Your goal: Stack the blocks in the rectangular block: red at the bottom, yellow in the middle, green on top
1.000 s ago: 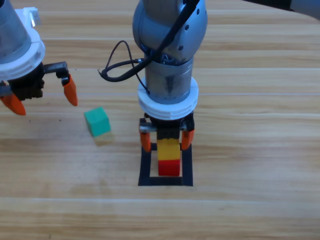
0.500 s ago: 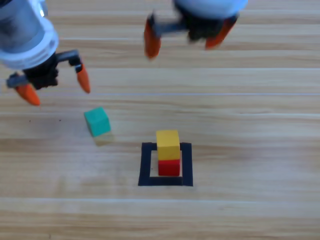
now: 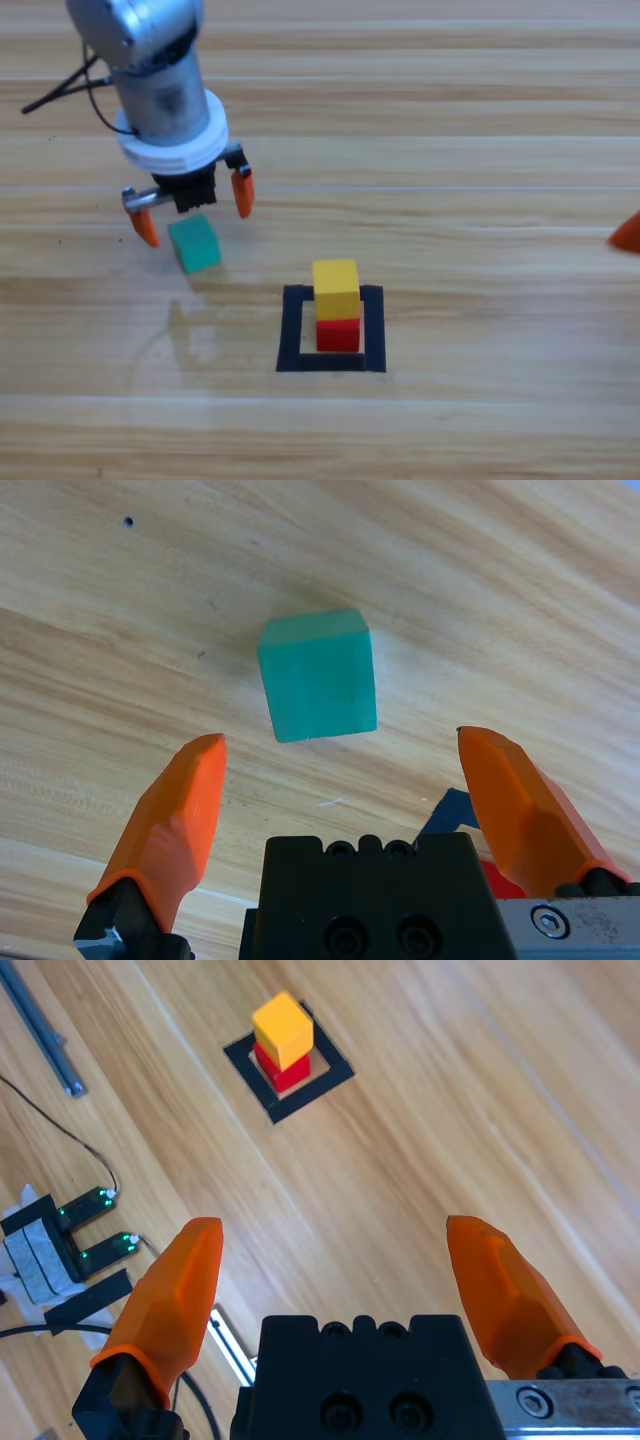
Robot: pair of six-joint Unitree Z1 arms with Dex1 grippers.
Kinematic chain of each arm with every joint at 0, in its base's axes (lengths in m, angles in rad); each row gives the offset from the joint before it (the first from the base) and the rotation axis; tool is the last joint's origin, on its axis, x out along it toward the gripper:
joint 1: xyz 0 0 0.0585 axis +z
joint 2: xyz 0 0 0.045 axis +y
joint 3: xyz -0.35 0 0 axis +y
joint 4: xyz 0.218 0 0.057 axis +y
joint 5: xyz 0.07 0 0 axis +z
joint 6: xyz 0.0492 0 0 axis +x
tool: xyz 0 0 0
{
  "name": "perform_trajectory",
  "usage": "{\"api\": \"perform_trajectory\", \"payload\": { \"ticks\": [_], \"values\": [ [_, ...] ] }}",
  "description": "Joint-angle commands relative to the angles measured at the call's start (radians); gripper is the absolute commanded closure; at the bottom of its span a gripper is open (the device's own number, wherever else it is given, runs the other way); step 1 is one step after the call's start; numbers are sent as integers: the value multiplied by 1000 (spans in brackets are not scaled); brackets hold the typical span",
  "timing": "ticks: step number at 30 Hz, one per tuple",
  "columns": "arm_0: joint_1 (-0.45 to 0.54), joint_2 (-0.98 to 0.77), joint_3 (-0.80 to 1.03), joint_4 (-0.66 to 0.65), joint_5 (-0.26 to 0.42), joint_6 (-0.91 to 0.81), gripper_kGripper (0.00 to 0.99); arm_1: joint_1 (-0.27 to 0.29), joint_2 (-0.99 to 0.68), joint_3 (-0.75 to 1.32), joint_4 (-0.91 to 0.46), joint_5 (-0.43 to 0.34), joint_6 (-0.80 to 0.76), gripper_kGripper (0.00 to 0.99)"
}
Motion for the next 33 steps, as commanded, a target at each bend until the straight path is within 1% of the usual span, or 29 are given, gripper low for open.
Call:
{"api": "perform_trajectory", "payload": {
  "ticks": [1, 5, 10, 27, 33],
  "values": [
    [-25, 79, -42, 42, 25, -28, 0, -42, -124, 100, -73, 22, -34, 7],
    [-23, 119, -89, 77, 26, -36, 0, -42, -86, 111, -73, 79, -57, 7],
    [-22, 139, -103, 85, 25, -45, 0, -42, -29, 109, -73, 100, -66, 7],
    [39, 183, -79, 77, -3, -30, 1, -42, 11, 118, -71, 99, -78, 8],
    [41, 189, -69, 59, -11, -24, 2, -42, 23, 117, -71, 100, -80, 8]
  ]
}}
